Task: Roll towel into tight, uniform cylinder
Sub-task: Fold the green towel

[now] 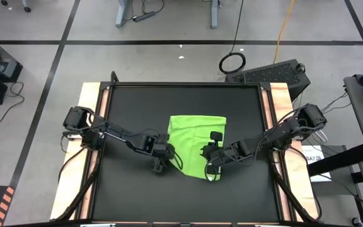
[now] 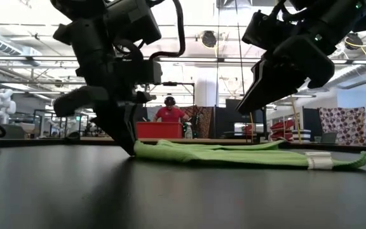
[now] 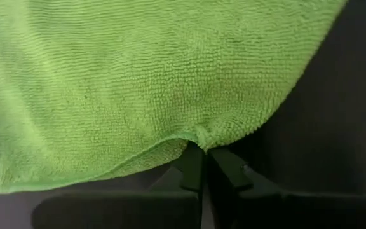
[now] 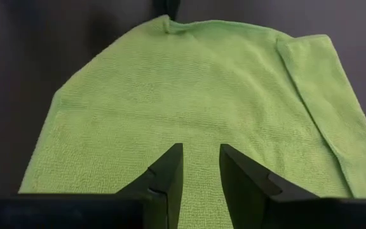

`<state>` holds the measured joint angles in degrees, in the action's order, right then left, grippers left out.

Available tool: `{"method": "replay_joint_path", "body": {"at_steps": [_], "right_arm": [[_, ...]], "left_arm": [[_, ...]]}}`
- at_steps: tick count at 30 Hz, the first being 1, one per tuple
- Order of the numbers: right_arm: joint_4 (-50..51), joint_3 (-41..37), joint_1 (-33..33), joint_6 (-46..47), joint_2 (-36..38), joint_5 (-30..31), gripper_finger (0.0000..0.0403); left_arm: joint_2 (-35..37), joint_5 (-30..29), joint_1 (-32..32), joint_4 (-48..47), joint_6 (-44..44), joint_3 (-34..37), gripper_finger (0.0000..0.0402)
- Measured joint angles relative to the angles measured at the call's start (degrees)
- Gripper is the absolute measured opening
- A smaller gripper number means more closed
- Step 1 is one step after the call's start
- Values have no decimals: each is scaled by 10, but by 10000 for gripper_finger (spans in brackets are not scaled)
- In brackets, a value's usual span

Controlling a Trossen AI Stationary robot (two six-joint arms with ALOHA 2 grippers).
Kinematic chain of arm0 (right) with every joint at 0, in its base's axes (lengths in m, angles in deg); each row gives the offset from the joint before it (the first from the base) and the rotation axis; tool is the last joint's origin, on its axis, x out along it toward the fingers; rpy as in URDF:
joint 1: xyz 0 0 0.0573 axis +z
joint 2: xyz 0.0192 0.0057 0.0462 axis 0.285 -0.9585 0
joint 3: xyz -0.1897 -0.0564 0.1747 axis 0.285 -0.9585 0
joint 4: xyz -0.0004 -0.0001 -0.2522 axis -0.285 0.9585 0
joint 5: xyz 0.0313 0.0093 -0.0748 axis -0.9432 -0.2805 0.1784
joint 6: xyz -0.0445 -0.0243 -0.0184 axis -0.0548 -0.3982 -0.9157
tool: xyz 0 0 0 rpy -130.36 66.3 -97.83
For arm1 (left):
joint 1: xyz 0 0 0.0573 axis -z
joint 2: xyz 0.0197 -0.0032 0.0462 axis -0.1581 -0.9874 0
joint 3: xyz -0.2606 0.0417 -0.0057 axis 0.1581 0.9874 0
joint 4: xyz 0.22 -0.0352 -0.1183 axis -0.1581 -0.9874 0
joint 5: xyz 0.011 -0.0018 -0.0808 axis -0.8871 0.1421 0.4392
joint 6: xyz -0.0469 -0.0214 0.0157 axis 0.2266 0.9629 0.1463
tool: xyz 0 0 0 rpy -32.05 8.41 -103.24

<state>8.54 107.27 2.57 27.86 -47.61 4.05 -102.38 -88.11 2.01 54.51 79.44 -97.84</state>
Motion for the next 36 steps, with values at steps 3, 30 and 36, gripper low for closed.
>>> {"method": "replay_joint_path", "body": {"at_steps": [3,30,36], "right_arm": [[8,-2,-8,0,0,-1,93],[-97,-101,-163,20,-63,-61,93],[-85,-103,-176,39,-45,-77,93]], "left_arm": [[0,22,-2,-22,0,-20,12],[49,282,-59,-187,149,-95,40],[49,219,-58,-202,149,-95,132]]}}
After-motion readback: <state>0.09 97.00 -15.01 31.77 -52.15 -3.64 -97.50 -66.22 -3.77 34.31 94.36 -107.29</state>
